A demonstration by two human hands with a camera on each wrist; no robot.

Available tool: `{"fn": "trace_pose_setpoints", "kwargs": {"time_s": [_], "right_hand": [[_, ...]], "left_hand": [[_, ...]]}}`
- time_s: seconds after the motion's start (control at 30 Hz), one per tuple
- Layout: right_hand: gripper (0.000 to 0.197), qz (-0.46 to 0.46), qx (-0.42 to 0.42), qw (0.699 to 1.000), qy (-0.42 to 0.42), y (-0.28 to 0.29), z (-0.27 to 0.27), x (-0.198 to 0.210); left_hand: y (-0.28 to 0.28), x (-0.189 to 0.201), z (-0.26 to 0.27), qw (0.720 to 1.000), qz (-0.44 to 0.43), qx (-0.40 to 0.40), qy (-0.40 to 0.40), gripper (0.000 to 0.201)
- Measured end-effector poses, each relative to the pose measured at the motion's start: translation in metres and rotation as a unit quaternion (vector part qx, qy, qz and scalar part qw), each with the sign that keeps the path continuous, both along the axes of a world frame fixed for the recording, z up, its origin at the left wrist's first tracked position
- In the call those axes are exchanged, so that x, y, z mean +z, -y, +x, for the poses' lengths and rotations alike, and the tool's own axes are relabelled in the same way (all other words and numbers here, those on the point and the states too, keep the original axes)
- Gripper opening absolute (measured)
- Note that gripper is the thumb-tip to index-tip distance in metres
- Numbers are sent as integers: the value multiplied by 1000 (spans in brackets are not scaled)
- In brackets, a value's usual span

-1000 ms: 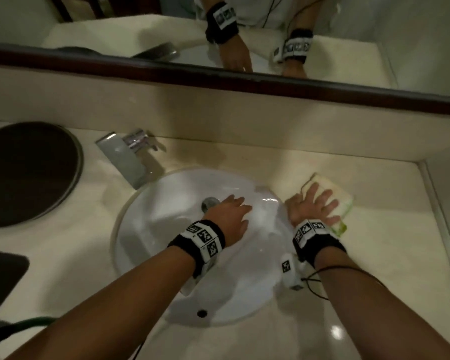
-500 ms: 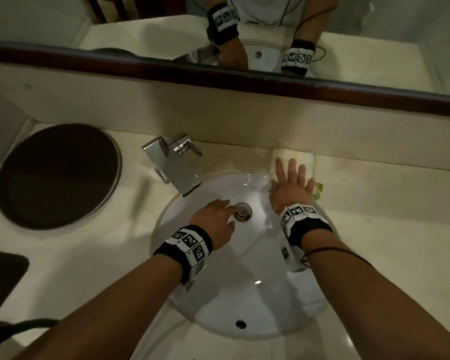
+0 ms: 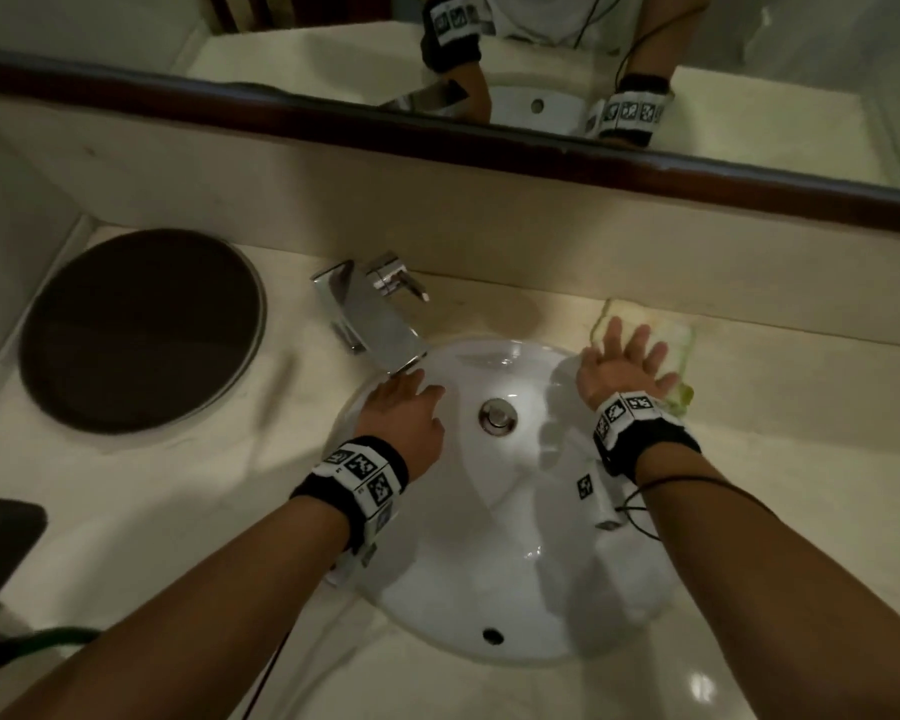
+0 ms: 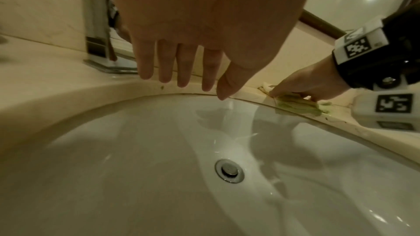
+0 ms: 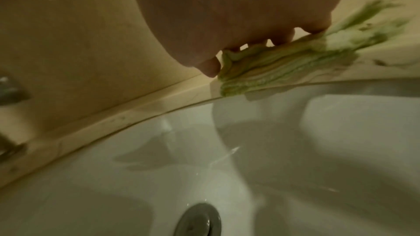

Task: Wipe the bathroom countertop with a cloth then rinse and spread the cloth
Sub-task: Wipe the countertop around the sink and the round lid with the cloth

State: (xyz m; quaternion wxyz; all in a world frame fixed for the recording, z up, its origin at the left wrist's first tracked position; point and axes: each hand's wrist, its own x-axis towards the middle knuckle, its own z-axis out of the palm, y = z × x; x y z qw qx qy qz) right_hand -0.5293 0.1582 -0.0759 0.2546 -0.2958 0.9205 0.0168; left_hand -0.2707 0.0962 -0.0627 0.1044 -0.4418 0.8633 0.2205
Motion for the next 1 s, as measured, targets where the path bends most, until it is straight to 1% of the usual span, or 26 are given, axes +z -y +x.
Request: {"fn": "trace_pose_setpoints", "kwargs": {"time_s": [0.1,0.23,0.3,0.37,0.47,0.53,0.57,0.67,0.8,0.87,1.0], "right_hand": [[60,8,52,999,-7,20,24,0],[60,9,131,991,1,60,78,-2],[60,7,182,983,0,76,107,-3],[59,0,217,976,-2,83,126,-5],[58,10,233,972,-8,81,124,-6],[57,18,245,969,-14,76,112,-6],[57,23,241,970,-15,73,105,-5],[58,30,191,981,-15,57,80,-2],[63,22,149,989,-14,35,45,2],[65,21,144,989,-20,35,44,1],[63,9,125,991,-49,49,62,-7]], "left_hand": [[4,4,22,998,-55,4,2,51],[10,13,48,996,-65,36,53,52],[12,14,61,994,-56,72,66,56],[11,12,74,992,-28,104,70,61],[9,7,86,989,30,127,73,67],[8,5,88,989,32,118,77,69],[9,6,88,990,33,114,80,70],[12,9,88,988,50,103,101,70],[14,7,85,988,53,88,119,73],[12,6,85,987,56,82,129,75],[13,5,86,986,68,76,133,78]]}}
